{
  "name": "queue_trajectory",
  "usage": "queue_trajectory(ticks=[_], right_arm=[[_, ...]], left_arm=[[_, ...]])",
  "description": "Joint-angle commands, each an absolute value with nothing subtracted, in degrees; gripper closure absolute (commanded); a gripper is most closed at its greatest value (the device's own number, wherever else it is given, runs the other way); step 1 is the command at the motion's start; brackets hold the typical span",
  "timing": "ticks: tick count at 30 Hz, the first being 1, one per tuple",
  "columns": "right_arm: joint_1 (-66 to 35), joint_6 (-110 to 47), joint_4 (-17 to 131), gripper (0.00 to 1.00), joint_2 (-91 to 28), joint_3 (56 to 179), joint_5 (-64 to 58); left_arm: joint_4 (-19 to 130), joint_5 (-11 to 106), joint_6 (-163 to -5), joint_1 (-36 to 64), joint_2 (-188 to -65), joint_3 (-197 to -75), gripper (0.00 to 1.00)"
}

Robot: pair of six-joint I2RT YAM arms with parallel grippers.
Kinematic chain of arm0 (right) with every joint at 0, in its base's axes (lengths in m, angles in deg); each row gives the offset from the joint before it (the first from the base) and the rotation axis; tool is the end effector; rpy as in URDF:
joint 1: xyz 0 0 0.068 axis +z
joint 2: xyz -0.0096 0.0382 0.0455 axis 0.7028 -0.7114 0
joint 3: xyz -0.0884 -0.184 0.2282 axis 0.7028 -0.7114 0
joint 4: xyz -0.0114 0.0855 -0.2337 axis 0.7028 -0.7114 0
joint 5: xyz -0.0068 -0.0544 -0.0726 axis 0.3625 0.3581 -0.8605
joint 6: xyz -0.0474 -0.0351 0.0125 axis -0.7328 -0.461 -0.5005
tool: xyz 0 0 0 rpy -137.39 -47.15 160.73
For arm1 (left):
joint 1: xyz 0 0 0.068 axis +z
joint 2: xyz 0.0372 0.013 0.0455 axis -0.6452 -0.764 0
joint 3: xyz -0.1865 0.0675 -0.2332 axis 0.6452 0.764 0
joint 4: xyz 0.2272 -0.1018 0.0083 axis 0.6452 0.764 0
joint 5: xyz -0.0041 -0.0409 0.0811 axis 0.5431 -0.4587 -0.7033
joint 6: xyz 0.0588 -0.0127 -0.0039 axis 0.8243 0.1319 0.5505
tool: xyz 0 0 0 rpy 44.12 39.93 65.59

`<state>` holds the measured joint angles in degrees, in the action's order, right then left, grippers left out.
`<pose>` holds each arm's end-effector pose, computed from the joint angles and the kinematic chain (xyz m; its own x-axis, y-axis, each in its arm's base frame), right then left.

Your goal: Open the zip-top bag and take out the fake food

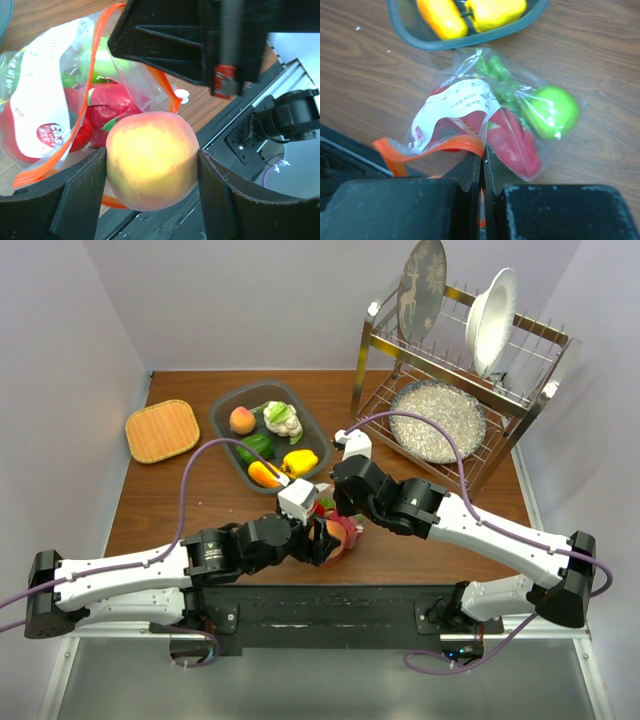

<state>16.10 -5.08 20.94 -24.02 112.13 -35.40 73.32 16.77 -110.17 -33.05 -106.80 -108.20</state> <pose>0.1432 0.2178 0.3703 -0.6149 -0.0747 -0.7850 -0.3589 0.9129 0.1943 0.0720 -0.1795 0.3215 -0.5842 -0.0253 -0.8112 0.5417 0.7321 -0.4130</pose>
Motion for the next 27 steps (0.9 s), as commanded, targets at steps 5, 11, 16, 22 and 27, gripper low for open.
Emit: queue_trajectory(ticks=[5,11,16,22,27], right_arm=[[14.7,-6.3,15.9,1.0,-20.2,111.3,-46.0],[13.3,-5.8,14.7,1.0,-16.8,109.9,-46.0],[13.2,-4.9,11.9,1.0,-13.4,109.9,-47.4],[13.1,-4.8,8.3,1.0,-9.8,112.6,-49.3],[13.2,-5.8,3.7,1.0,-9.3,117.2,-55.1]], left_arm=[[69.7,21.3,-106.1,-33.3,-101.0,-113.0,0.93],[71.4,17.6,-105.0,-33.3,-97.9,-117.6,0.99],[75.5,13.0,-103.5,-28.3,-101.5,-123.6,1.0],[72.2,27.0,-104.2,-7.6,-110.6,-124.3,1.0],[68.1,30.6,-105.0,5.1,-120.8,-126.3,1.0]])
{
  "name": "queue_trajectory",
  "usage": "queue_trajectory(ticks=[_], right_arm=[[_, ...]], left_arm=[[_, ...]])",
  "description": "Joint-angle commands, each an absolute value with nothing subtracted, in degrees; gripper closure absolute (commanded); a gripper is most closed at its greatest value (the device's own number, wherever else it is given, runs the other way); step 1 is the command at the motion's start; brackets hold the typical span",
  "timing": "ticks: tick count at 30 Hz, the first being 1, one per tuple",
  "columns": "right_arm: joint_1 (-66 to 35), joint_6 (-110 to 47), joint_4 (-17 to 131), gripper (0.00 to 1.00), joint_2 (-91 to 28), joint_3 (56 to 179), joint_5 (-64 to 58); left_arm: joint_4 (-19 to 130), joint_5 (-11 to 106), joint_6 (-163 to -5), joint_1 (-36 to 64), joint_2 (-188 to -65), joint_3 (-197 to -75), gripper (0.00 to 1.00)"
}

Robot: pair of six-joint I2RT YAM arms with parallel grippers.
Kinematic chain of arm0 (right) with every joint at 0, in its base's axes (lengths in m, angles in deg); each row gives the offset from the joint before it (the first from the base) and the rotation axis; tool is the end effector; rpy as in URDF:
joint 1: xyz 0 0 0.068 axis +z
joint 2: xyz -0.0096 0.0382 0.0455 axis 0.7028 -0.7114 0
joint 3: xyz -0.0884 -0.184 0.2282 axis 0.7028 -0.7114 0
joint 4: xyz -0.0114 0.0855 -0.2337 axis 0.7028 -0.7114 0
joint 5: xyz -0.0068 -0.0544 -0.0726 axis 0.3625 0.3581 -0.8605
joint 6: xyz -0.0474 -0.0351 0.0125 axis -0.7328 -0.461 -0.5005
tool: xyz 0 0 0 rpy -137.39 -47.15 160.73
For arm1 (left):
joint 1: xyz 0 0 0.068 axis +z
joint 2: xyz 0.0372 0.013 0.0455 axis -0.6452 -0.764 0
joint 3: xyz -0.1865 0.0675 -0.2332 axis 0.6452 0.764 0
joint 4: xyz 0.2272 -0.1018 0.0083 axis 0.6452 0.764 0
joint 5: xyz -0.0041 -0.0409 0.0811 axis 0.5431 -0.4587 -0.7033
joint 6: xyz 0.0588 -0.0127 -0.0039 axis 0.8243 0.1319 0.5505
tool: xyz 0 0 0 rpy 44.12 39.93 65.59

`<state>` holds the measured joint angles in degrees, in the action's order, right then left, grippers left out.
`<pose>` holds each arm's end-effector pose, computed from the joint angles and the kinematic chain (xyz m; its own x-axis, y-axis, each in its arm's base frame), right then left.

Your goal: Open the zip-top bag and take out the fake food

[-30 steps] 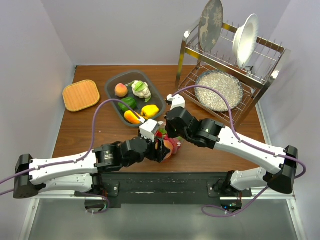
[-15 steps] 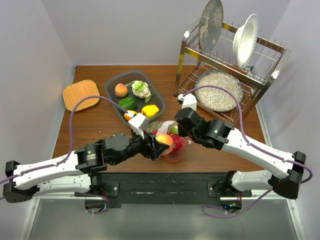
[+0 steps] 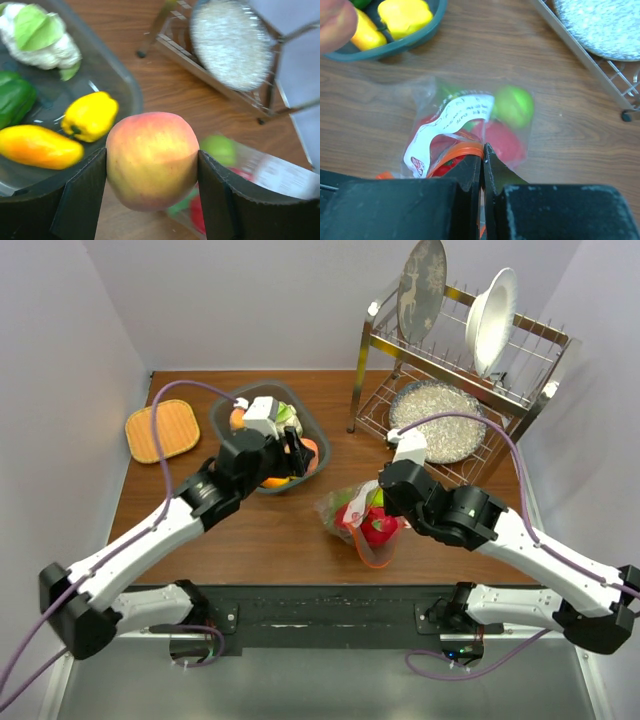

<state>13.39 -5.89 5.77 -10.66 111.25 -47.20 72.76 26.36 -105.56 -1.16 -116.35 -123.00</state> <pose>0.1145 0.1336 0.3924 -0.5481 -0.0603 -0.8343 -0.1874 0.9809 0.0522 0.1870 -0.1511 0.3779 -0.4901 -0.2800 -0.8255 0.2617 0.8560 -0.4458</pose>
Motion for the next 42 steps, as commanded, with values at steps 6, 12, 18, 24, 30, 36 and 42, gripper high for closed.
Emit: queue_trajectory(ticks=[6,12,18,24,30,36,42], right_arm=[[11.1,-9.3,-1.2,1.0,-13.6,125.8,-62.5],[8.5,-11.0,0.4,1.0,-16.8,128.0,-61.9],[8.6,-8.2,10.0,1.0,-19.5,116.2,-52.1],[8.6,-6.3,18.0,1.0,-23.7,111.4,-44.3],[8.6,-6.4,21.6,1.0,-27.5,112.0,-40.6],[8.5,-6.5,23.5,1.0,-30.4,113.4,-38.9],[7.7,-6.5,25.1,1.0,-30.8,113.5,-38.7]], left_arm=[[66.5,30.1,-104.7,11.3,-129.8,-128.2,1.0],[65.5,28.7,-103.4,13.1,-138.9,-131.0,0.97],[62.7,28.5,-101.9,13.6,-143.4,-131.4,0.5],[64.4,27.5,-101.1,13.6,-140.2,-129.8,0.18],[68.7,26.0,-99.8,13.6,-134.3,-128.5,0.13],[71.2,27.2,-99.4,13.6,-127.8,-124.2,0.17],[72.6,32.0,-100.3,10.0,-119.5,-116.2,0.4]])
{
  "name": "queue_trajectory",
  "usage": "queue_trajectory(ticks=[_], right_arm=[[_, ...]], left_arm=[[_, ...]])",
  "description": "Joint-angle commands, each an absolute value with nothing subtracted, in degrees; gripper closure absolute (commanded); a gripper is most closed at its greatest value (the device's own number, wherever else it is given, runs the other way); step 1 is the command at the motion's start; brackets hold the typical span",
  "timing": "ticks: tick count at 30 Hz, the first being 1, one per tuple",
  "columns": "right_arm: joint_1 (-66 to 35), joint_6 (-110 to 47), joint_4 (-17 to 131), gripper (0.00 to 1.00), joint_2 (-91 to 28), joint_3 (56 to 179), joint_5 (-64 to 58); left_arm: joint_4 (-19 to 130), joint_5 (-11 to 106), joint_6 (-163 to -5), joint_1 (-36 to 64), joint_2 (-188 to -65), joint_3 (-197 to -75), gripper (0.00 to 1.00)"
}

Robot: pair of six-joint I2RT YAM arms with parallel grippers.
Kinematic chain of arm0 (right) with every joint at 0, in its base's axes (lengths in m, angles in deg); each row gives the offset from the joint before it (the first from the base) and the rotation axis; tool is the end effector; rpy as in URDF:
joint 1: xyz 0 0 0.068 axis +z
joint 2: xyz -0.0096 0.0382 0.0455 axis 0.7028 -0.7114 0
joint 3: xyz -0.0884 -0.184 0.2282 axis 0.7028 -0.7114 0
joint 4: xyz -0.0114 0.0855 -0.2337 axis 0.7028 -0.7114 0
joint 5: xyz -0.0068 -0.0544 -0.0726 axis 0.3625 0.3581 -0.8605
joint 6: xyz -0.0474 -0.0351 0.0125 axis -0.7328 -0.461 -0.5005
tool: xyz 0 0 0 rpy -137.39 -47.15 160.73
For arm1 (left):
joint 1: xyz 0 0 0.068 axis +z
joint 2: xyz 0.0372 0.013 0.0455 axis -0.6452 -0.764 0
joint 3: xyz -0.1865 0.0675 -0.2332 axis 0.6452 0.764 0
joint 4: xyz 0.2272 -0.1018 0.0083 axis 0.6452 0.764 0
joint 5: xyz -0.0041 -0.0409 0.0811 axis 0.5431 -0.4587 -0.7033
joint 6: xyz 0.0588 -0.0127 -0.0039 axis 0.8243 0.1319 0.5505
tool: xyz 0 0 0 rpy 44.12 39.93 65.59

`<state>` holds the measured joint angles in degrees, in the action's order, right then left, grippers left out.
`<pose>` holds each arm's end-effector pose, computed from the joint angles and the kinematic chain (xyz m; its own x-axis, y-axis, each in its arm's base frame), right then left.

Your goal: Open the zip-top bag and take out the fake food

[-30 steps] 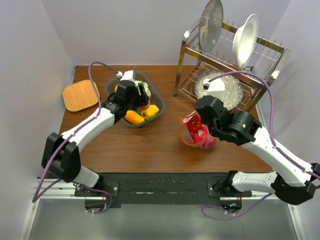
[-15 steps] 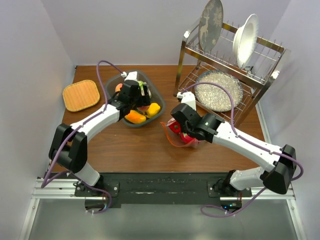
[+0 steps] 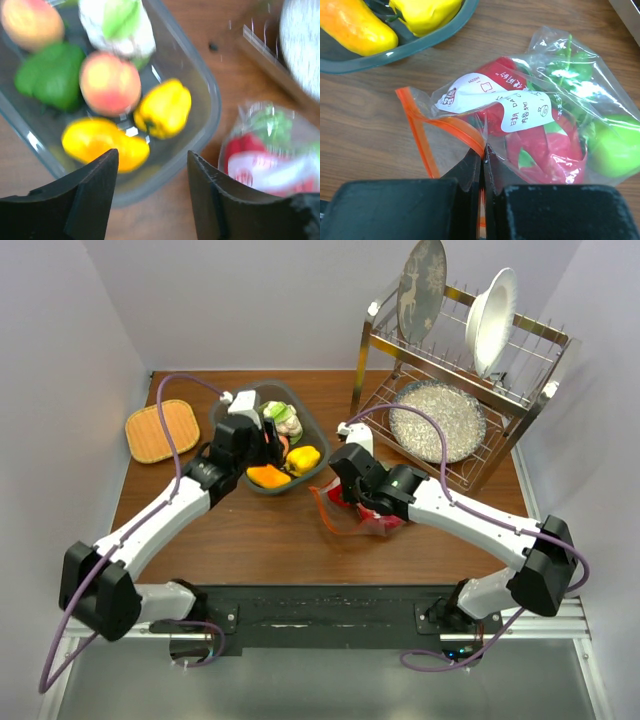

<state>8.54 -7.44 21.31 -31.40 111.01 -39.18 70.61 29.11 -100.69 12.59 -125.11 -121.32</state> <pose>0.1903 0.2189 0.3326 -0.6497 -0.1119 -0.7519 -0.2106 0.9769 0.0366 0.2506 -0.1220 0.3349 -0.5310 -0.2498 -0.8097 0.0768 0.9374 -0.3396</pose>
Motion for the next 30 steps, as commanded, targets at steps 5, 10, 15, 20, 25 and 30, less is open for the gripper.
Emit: queue_trajectory(ticks=[5,10,15,20,25,30], right_arm=[[6.9,-6.2,26.2,1.0,-31.1,113.1,-38.3],[6.9,-5.0,27.5,1.0,-31.7,112.3,-36.2],[6.9,-4.2,28.3,1.0,-33.0,114.5,-33.4],[6.9,-3.6,28.1,1.0,-32.4,113.5,-32.8],[6.9,-3.2,27.9,1.0,-31.4,113.1,-32.0],[6.9,-3.1,27.9,1.0,-30.2,112.1,-32.1]], left_arm=[[71.5,30.8,-105.5,-0.8,-111.1,-108.5,0.54],[66.6,28.7,-111.4,-11.8,-109.2,-104.4,0.59],[58.6,24.0,-113.9,-17.5,-114.9,-104.0,0.62],[50.6,19.8,-114.8,-17.6,-121.9,-105.1,0.66],[49.2,17.0,-114.5,-17.4,-129.6,-108.9,0.69],[47.9,15.6,-114.5,-16.9,-133.7,-110.7,0.68]])
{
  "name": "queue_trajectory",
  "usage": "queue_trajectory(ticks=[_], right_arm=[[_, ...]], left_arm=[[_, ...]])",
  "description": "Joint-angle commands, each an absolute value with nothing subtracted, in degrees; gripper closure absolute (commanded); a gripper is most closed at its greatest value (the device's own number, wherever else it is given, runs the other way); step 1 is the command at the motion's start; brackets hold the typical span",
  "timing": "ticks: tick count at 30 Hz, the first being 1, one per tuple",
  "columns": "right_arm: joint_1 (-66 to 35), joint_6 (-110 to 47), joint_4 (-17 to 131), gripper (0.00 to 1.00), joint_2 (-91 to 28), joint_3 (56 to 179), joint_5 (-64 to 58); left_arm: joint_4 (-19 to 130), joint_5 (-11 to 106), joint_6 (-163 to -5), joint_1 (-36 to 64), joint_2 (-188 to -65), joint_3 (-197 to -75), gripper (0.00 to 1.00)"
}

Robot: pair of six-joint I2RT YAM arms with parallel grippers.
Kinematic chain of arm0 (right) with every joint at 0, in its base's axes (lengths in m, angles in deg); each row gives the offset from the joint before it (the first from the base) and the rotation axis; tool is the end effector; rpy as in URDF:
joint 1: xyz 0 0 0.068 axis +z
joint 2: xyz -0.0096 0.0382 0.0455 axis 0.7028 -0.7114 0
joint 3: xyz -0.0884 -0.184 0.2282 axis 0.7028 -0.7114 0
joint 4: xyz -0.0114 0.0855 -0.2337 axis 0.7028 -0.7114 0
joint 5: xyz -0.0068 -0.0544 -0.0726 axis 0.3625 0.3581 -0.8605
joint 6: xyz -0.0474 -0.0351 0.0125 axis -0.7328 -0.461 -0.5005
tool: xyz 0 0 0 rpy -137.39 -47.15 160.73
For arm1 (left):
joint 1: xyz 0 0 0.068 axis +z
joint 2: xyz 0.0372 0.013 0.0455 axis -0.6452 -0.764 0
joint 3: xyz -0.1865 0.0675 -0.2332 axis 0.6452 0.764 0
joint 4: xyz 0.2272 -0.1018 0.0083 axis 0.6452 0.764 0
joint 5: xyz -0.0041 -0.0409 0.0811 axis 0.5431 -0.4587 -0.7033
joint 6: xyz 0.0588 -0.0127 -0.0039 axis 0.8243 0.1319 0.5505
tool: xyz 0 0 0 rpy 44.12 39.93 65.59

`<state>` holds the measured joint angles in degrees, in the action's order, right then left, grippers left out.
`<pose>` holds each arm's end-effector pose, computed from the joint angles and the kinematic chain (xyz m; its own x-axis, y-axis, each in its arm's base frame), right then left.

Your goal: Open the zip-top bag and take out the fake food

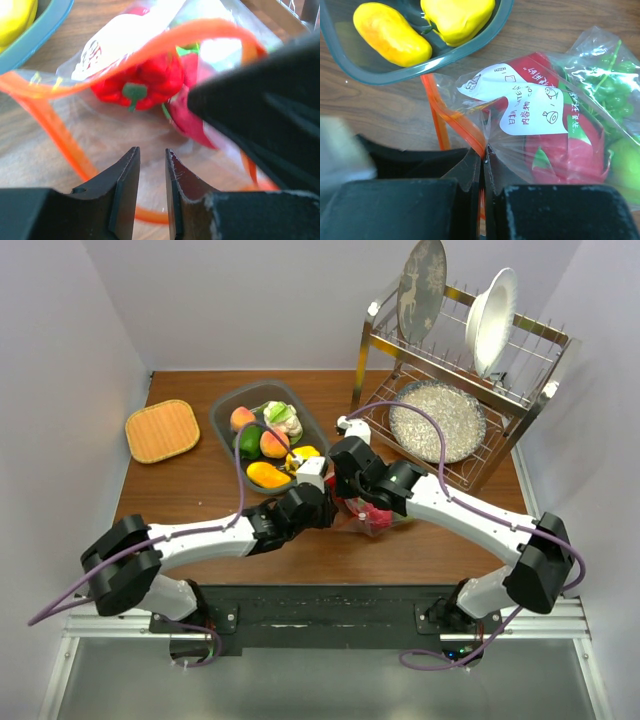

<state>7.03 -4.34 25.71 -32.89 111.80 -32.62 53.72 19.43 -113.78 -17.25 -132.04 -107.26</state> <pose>0.2014 0.2282 0.3343 -0.6779 -0.0183 -0.7349 -0.2226 0.9579 0.1814 0.1685 -0.2356 0.2516 -0.6446 -0.1474 -0.7502 0.2849 0.8642 -0.4147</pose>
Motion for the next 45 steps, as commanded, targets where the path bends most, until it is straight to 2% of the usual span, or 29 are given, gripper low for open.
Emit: queue_trajectory(ticks=[1,7,12,19,29,31,34,45], right_arm=[[6.9,-3.1,27.9,1.0,-29.9,112.0,-32.0],[6.9,-3.0,27.9,1.0,-28.9,110.7,-32.0],[6.9,-2.9,27.6,1.0,-28.1,110.3,-32.1],[6.9,-2.9,27.5,1.0,-27.5,110.0,-31.4],[6.9,-2.9,27.2,1.0,-26.9,109.3,-31.6],[7.0,-2.9,27.2,1.0,-26.9,109.3,-31.8],[6.9,-3.2,27.3,1.0,-27.3,109.0,-32.7],[6.7,-6.6,26.3,1.0,-31.7,112.0,-40.2]], left_arm=[[46.8,15.9,-114.5,-16.7,-134.4,-110.6,0.68],[46.4,16.0,-114.3,-15.4,-137.4,-112.5,0.66],[46.4,15.3,-114.5,-14.3,-138.2,-112.6,0.6],[43.4,15.3,-114.6,-13.3,-139.8,-112.4,0.6],[42.5,15.8,-114.4,-12.8,-143.4,-114.9,0.74],[42.2,15.9,-114.4,-12.8,-143.5,-114.8,0.8],[42.4,17.2,-113.8,-12.9,-142.7,-114.5,1.0],[46.9,26.7,-111.8,-13.6,-132.5,-107.5,1.0]])
